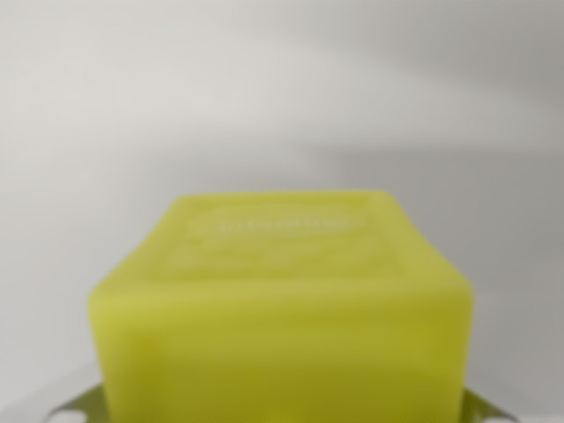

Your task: Pick yellow cube

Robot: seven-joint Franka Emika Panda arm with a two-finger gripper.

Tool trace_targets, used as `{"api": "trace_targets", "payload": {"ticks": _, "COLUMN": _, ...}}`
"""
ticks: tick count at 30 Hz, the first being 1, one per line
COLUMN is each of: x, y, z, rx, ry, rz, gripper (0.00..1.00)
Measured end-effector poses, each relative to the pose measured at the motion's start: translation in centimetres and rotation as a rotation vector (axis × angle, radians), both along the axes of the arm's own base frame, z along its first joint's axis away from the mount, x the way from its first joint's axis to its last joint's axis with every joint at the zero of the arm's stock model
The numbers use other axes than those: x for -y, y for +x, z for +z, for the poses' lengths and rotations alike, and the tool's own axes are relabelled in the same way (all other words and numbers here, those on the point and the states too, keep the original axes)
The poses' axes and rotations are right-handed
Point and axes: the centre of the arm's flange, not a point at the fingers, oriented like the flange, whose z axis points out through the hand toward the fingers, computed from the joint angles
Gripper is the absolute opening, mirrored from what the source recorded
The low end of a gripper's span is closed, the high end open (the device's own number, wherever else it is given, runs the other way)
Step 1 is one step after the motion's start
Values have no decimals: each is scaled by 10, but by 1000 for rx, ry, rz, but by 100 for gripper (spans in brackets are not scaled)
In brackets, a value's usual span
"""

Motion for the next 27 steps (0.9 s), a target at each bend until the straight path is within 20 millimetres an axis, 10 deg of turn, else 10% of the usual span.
{"api": "trace_targets", "payload": {"ticks": 27, "x": 0, "y": 0, "z": 68, "rx": 0, "ry": 0, "rz": 0, "gripper": 0}}
